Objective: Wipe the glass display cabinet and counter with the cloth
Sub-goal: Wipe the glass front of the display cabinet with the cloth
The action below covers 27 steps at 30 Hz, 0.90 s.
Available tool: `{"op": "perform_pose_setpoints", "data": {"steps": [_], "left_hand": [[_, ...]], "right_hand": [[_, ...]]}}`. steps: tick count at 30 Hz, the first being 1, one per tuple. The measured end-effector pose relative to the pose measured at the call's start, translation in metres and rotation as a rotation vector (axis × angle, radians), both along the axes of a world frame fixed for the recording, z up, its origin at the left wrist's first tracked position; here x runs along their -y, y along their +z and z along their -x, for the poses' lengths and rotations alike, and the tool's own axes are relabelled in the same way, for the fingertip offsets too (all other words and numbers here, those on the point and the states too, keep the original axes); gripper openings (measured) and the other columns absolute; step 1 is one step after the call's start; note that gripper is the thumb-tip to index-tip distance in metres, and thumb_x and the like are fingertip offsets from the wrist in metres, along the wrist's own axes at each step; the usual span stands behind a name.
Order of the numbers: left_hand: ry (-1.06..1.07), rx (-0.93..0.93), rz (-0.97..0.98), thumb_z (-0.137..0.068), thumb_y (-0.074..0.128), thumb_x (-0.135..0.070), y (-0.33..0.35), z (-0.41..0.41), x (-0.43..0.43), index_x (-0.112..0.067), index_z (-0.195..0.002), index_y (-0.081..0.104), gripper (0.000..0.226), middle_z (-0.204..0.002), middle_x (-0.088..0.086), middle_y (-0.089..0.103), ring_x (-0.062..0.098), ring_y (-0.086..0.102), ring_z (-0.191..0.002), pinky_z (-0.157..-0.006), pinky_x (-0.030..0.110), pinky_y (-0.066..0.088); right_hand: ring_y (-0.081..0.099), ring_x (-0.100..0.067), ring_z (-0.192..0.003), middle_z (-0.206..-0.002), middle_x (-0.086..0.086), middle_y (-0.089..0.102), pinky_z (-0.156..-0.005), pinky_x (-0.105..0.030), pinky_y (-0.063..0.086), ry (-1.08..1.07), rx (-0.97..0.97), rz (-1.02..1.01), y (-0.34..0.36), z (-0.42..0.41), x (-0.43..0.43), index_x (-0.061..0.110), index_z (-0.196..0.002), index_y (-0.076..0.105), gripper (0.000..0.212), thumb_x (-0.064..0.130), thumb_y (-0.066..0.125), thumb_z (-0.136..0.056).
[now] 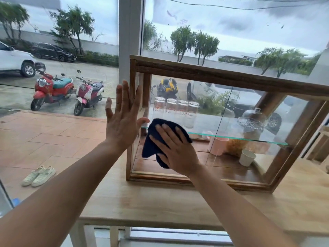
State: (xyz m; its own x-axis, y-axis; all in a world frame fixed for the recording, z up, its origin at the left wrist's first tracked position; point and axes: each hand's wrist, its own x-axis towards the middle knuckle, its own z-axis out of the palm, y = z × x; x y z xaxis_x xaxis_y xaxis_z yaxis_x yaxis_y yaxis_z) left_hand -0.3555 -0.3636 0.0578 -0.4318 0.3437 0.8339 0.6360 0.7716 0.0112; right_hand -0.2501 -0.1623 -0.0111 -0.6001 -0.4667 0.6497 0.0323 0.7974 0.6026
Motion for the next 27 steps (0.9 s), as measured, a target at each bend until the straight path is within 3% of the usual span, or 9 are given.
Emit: {"op": "perform_pose_setpoints", "data": {"steps": [3, 5, 9, 13, 16, 19, 23, 27], "left_hand": [[-0.017, -0.007, -0.006, -0.089, 0.060, -0.050, 0.000, 0.000, 0.001, -0.017, -0.160, 0.000, 0.099, -0.168, 0.022, 0.001, 0.036, 0.001, -0.156, -0.120, 0.059, 0.012], [-0.028, 0.000, -0.021, -0.089, 0.059, -0.050, 0.000, -0.001, 0.000, -0.019, -0.160, -0.002, 0.099, -0.168, 0.021, 0.000, 0.035, -0.001, -0.156, -0.120, 0.058, 0.010], [-0.031, 0.011, -0.035, -0.089, 0.062, -0.048, -0.001, 0.000, -0.002, -0.019, -0.160, -0.003, 0.101, -0.168, 0.021, -0.003, 0.031, -0.007, -0.156, -0.120, 0.054, 0.006], [-0.032, 0.023, -0.023, -0.089, 0.057, -0.049, 0.000, 0.000, -0.002, -0.019, -0.161, -0.005, 0.099, -0.168, 0.020, -0.005, 0.032, -0.006, -0.156, -0.120, 0.054, 0.007], [-0.021, 0.018, -0.017, -0.090, 0.051, -0.052, 0.000, -0.001, -0.002, -0.020, -0.160, -0.007, 0.097, -0.168, 0.019, -0.004, 0.031, -0.006, -0.156, -0.121, 0.052, 0.003], [0.000, -0.002, -0.010, -0.090, 0.048, -0.056, 0.000, 0.001, 0.000, -0.019, -0.161, -0.004, 0.095, -0.168, 0.019, -0.002, 0.030, -0.007, -0.156, -0.121, 0.048, -0.004], [0.003, -0.038, -0.001, -0.089, 0.057, -0.054, -0.001, 0.002, 0.001, -0.017, -0.161, 0.002, 0.098, -0.168, 0.020, 0.002, 0.029, -0.004, -0.156, -0.121, 0.050, 0.003], [-0.013, -0.033, -0.008, -0.090, 0.058, -0.053, -0.001, 0.003, 0.000, -0.018, -0.161, 0.000, 0.098, -0.168, 0.020, 0.001, 0.029, -0.005, -0.156, -0.122, 0.048, -0.001]], "right_hand": [[0.018, -0.024, -0.155, -0.167, -0.005, 0.022, -0.126, -0.047, 0.013, -0.008, 0.143, -0.190, -0.038, -0.020, -0.031, 0.025, -0.158, 0.032, 0.061, 0.040, 0.051, -0.102], [0.022, -0.023, -0.153, -0.165, -0.004, 0.026, -0.126, -0.046, 0.014, -0.026, 0.155, -0.189, -0.039, -0.038, -0.054, 0.027, -0.156, 0.035, 0.061, 0.040, 0.055, -0.100], [0.024, -0.028, -0.153, -0.164, -0.011, 0.026, -0.123, -0.050, 0.023, -0.089, -0.043, 0.061, 0.015, -0.058, -0.075, 0.025, -0.155, 0.037, 0.064, 0.045, 0.059, -0.098], [0.019, -0.035, -0.153, -0.164, -0.016, 0.016, -0.124, -0.053, 0.019, -0.105, -0.232, 0.299, 0.073, -0.032, -0.040, 0.017, -0.156, 0.037, 0.060, 0.044, 0.051, -0.103], [0.017, -0.034, -0.154, -0.164, -0.015, 0.016, -0.125, -0.052, 0.016, -0.058, -0.255, 0.357, 0.068, -0.007, -0.003, 0.015, -0.155, 0.038, 0.058, 0.040, 0.048, -0.104], [0.013, -0.029, -0.155, -0.166, -0.011, 0.016, -0.126, -0.049, 0.012, -0.022, -0.092, 0.152, 0.023, 0.003, 0.007, 0.020, -0.157, 0.034, 0.059, 0.039, 0.048, -0.103], [0.020, -0.025, -0.154, -0.166, -0.006, 0.025, -0.127, -0.046, 0.011, 0.001, 0.151, -0.235, -0.043, -0.018, -0.029, 0.023, -0.158, 0.032, 0.062, 0.036, 0.052, -0.101], [0.027, -0.025, -0.151, -0.164, -0.006, 0.029, -0.125, -0.047, 0.014, -0.057, 0.103, -0.243, -0.036, -0.049, -0.068, 0.025, -0.157, 0.033, 0.064, 0.036, 0.055, -0.098]]}}
